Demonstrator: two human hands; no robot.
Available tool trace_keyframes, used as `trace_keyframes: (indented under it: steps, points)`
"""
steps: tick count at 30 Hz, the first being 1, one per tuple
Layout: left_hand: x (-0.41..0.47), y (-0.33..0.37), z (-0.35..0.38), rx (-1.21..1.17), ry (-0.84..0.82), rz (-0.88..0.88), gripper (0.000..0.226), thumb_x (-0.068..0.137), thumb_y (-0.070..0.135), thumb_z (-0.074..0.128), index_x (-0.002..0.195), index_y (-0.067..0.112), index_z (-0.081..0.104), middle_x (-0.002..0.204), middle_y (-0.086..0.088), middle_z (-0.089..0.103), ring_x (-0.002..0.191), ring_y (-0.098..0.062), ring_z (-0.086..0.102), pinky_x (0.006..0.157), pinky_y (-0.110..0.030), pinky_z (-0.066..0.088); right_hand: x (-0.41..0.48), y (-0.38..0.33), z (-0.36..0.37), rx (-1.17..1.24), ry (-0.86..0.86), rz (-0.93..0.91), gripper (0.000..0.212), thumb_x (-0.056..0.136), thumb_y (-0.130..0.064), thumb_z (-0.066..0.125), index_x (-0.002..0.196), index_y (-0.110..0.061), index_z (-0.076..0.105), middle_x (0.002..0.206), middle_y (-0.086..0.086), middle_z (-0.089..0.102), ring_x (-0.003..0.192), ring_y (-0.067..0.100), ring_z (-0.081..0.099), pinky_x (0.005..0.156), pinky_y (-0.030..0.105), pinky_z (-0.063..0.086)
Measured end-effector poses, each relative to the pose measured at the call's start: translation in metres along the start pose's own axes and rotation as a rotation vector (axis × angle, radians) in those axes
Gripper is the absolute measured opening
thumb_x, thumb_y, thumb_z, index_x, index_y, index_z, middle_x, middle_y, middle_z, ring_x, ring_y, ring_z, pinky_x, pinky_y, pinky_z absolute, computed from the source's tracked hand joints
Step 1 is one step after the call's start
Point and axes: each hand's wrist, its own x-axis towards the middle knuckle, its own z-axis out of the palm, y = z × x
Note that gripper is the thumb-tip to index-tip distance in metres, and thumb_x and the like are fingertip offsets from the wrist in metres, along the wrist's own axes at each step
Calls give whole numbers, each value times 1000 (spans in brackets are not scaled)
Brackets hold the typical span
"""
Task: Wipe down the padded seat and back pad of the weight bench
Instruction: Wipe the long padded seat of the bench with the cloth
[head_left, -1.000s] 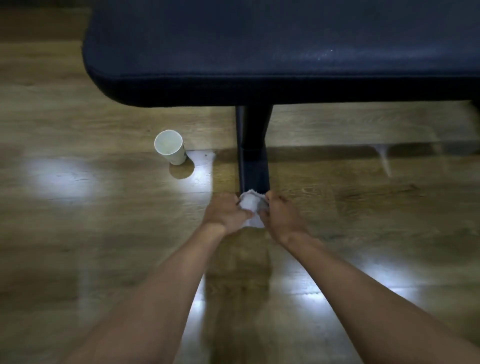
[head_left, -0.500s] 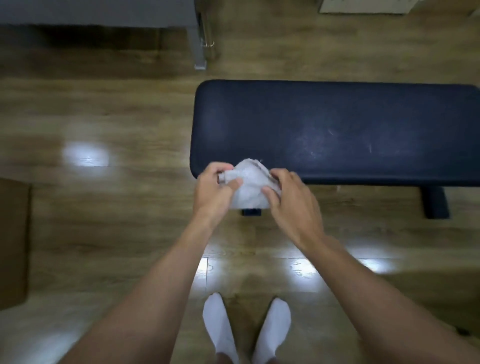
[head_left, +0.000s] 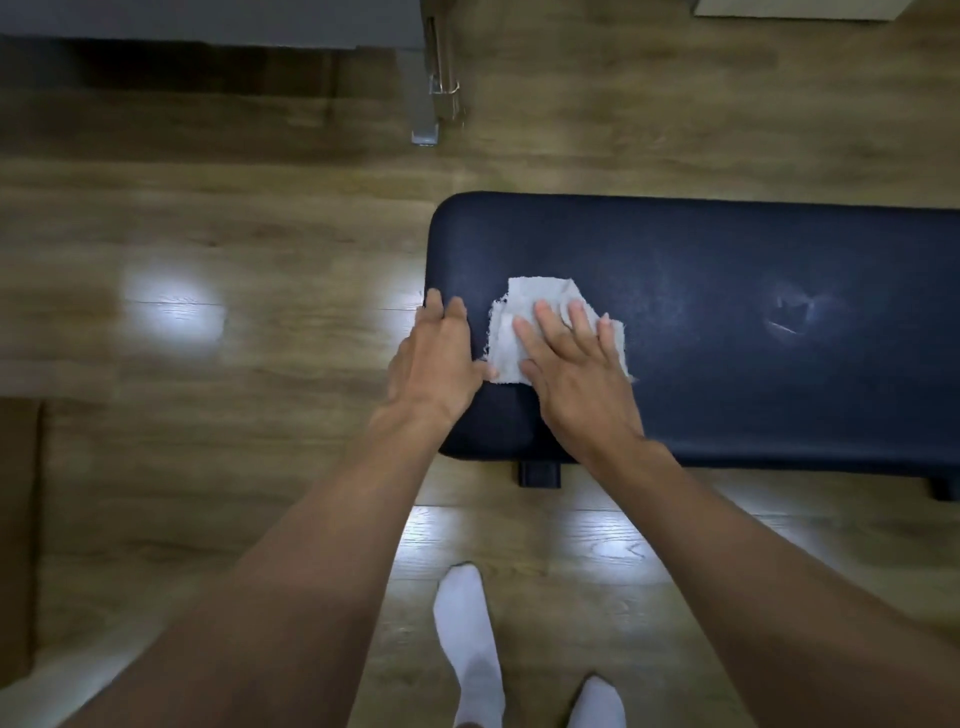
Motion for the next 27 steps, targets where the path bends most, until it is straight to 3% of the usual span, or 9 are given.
trace_keyframes:
  steps: [2, 6, 9, 13, 16, 18, 21, 24, 27]
  points:
    - [9, -4, -3, 71, 12, 48, 61, 84, 32, 70, 132, 9, 41, 141, -11, 37, 121, -32, 47, 89, -41, 43, 18, -1, 4, -41, 26, -16, 48, 102, -22, 34, 148, -21, 24, 158, 4, 20, 146, 35, 8, 117, 51, 0]
    - [13, -10, -9, 86, -29, 59, 63, 88, 18, 63, 141, 9, 29, 150, -11, 34, 124, -33, 45, 95, -41, 39, 105, -8, -5, -49, 53, 5, 51, 100, -13, 34, 148, -22, 19, 159, 3, 16, 146, 35, 6, 117, 51, -1]
    - [14, -13, -12, 90, -53, 75, 63, 86, 17, 66, 139, 9, 34, 150, -8, 33, 124, -33, 45, 97, -40, 39, 149, -18, -10, -51, 74, 34, 47, 100, -16, 36, 146, -20, 23, 156, 4, 22, 145, 35, 11, 117, 53, 6]
    - [11, -21, -20, -10, -94, 57, 76, 79, 15, 73, 146, 15, 35, 157, -1, 26, 131, -31, 43, 105, -39, 38, 86, -22, -1, -9, 90, -6, 44, 101, -14, 34, 145, -14, 31, 154, 6, 30, 144, 33, 18, 118, 49, 9]
    - [9, -16, -23, -90, -14, 19, 60, 80, 8, 66, 137, 13, 49, 150, -1, 39, 127, -30, 48, 102, -38, 41, 1, -24, 2, 1, 70, -107, 51, 91, -3, 39, 141, -9, 42, 148, 9, 41, 140, 36, 31, 116, 53, 22]
    - [11, -14, -21, -144, 18, -22, 59, 82, 4, 59, 139, 15, 48, 149, -1, 42, 130, -26, 46, 105, -34, 39, -11, -22, 0, -16, 10, -127, 57, 86, 2, 41, 141, -11, 41, 148, 7, 43, 138, 33, 35, 115, 52, 25]
    - [15, -17, -17, -236, 47, -75, 61, 81, -2, 54, 138, 19, 49, 146, 3, 46, 130, -23, 46, 106, -29, 38, 58, -23, -13, -128, -14, -76, 63, 82, 5, 39, 141, -15, 33, 144, 5, 40, 134, 29, 34, 115, 48, 20]
    - [18, -23, -12, -309, 118, -107, 56, 81, 2, 49, 131, 24, 57, 136, 4, 56, 120, -24, 55, 95, -25, 42, 145, -29, -26, -152, 28, 12, 56, 80, 7, 42, 131, -14, 39, 134, 8, 43, 128, 30, 36, 112, 48, 22]
    - [23, -26, -12, -511, 115, -184, 47, 81, 7, 48, 121, 25, 66, 122, 2, 66, 111, -21, 62, 93, -27, 49, 160, -39, -22, -166, 56, 47, 48, 85, 4, 41, 131, -11, 38, 140, 9, 39, 134, 31, 31, 113, 47, 21]
